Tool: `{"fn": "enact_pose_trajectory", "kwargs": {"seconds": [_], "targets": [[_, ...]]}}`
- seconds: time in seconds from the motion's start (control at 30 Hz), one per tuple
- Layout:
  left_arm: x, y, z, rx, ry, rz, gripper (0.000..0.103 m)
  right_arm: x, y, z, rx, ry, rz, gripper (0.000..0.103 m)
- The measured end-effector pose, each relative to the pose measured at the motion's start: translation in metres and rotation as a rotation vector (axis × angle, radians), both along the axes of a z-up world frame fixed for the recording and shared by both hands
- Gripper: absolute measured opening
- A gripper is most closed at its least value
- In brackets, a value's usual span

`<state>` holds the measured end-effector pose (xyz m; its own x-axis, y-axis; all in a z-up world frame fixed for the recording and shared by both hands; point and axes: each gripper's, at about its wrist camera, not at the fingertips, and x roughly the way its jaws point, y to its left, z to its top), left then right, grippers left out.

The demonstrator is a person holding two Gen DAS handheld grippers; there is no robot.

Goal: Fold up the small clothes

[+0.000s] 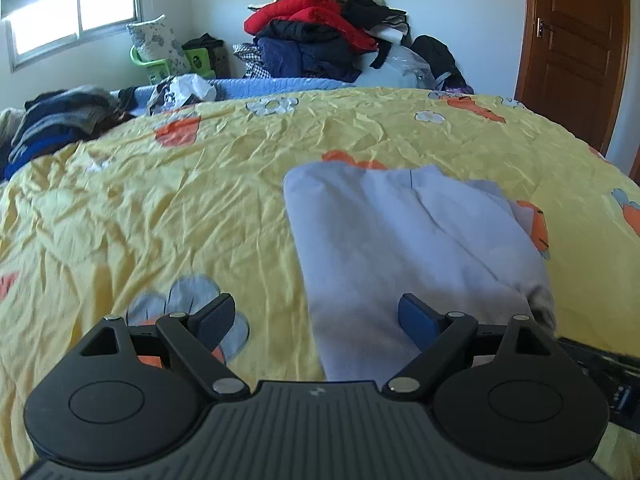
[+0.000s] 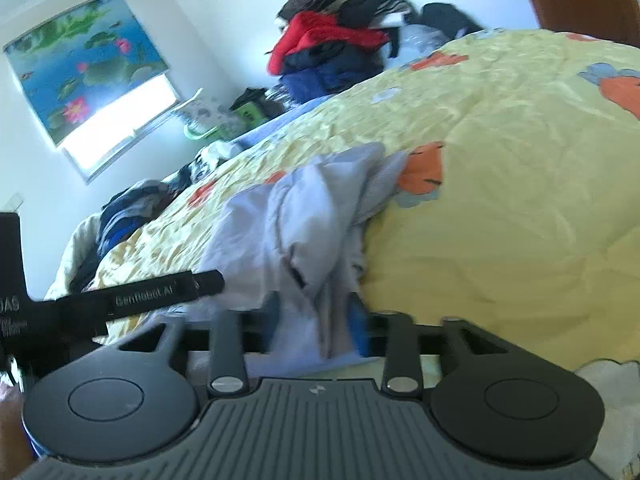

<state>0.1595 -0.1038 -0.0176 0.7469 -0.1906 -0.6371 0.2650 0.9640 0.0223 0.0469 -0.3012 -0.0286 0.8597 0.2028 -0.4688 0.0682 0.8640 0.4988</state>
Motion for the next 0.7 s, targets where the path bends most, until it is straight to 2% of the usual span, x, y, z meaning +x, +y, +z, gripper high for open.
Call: {"fn": "enact_pose_trajectory", "kwargs": {"seconds": [0.07, 0.17, 0.47, 0.5, 0.53, 0.57, 0.6, 0.63, 0.67, 0.7], "targets": [[-0.004, 0.001, -0.001, -0.002, 0.002, 0.003, 0.090, 0.003, 0.005, -0.001, -0.027, -0.006, 0.015, 0.050], [-0.009, 0.001, -0.003, 0.000, 0.002, 0.003, 0.090, 0.006, 0.009, 0.000, -0.083, 0.009, 0.015, 0.011], [-0.016, 0.001, -0.003, -0.008, -0.002, 0.001, 0.090, 0.001, 0.002, 0.008, -0.105, -0.010, 0.003, 0.004], [-0.016, 0.003, -0.003, -0.014, -0.003, 0.001, 0.090, 0.002, 0.001, 0.006, -0.108, 0.005, 0.006, 0.007], [-0.017, 0.005, -0.003, -0.021, -0.001, -0.002, 0.090, 0.004, 0.000, 0.004, -0.109, 0.021, 0.012, 0.019], [-0.017, 0.008, -0.002, -0.030, 0.000, -0.009, 0.090, 0.004, -0.002, 0.004, -0.106, 0.030, 0.016, 0.024], [-0.016, 0.012, -0.002, -0.037, 0.002, -0.020, 0.090, 0.002, -0.004, 0.005, -0.107, 0.026, 0.029, 0.040], [-0.016, 0.020, -0.002, -0.055, 0.007, -0.040, 0.090, 0.000, -0.006, 0.008, -0.114, 0.013, 0.040, 0.052], [-0.014, 0.028, -0.002, -0.085, 0.016, -0.064, 0.090, -0.002, -0.008, 0.012, -0.136, -0.002, 0.041, 0.077], [-0.012, 0.035, -0.003, -0.130, 0.036, -0.092, 0.090, -0.004, -0.010, 0.017, -0.165, -0.025, 0.045, 0.088]]}}
